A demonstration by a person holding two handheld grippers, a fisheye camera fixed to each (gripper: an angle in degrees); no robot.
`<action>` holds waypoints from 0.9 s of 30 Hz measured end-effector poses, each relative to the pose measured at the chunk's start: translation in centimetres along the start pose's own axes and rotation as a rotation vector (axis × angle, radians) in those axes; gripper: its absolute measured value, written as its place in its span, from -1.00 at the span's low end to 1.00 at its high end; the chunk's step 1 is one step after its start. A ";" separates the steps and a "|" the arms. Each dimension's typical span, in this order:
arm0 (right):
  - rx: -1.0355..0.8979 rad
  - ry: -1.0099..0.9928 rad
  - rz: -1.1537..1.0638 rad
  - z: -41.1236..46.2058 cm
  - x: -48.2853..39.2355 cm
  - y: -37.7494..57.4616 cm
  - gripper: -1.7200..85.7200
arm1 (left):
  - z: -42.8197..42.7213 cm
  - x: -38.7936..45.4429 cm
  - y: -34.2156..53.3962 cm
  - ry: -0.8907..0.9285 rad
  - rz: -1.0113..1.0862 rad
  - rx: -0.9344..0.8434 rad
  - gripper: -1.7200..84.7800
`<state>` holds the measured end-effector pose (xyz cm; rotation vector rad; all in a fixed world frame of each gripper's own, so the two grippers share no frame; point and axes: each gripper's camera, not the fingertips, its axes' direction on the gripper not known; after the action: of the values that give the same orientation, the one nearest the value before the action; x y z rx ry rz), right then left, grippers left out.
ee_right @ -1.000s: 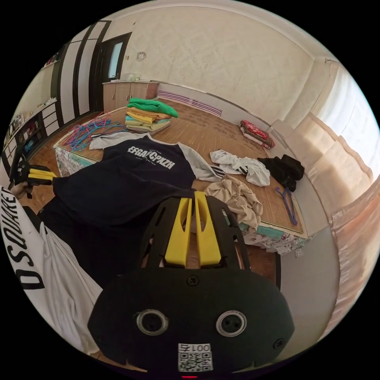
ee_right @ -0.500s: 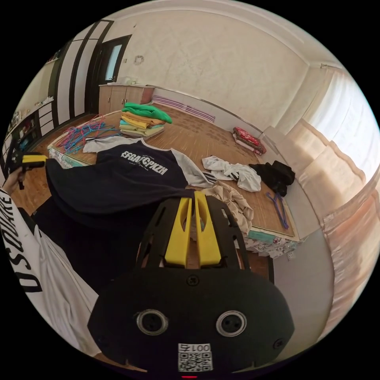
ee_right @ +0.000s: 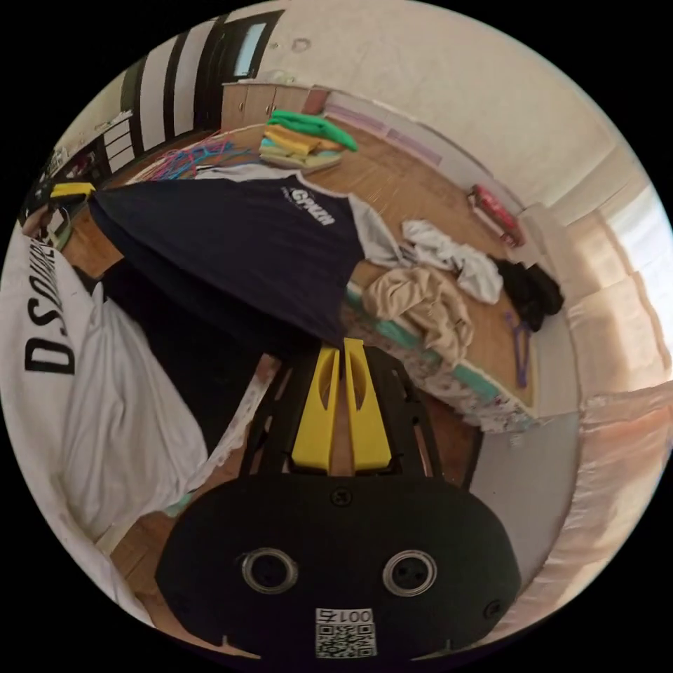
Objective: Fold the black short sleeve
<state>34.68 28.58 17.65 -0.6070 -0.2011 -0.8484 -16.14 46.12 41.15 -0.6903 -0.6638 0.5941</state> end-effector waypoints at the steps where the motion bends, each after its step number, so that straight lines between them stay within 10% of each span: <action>1: -0.027 -0.033 0.003 0.9 0.6 0.0 -0.94 | 0.7 -0.2 -0.1 0.029 -0.009 -0.019 -0.98; 16: 0.074 -0.202 0.378 8.0 9.1 3.0 -0.94 | 8.3 0.6 -3.8 0.442 -0.193 -0.031 -0.98; 27: 0.130 -0.269 0.461 12.5 12.3 3.6 -0.93 | 11.1 4.4 -6.7 0.248 -0.244 -0.119 -0.94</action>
<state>46.33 29.68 31.23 -0.6126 -0.3421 -0.3047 -19.45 49.10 54.06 -0.7660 -0.5443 0.2399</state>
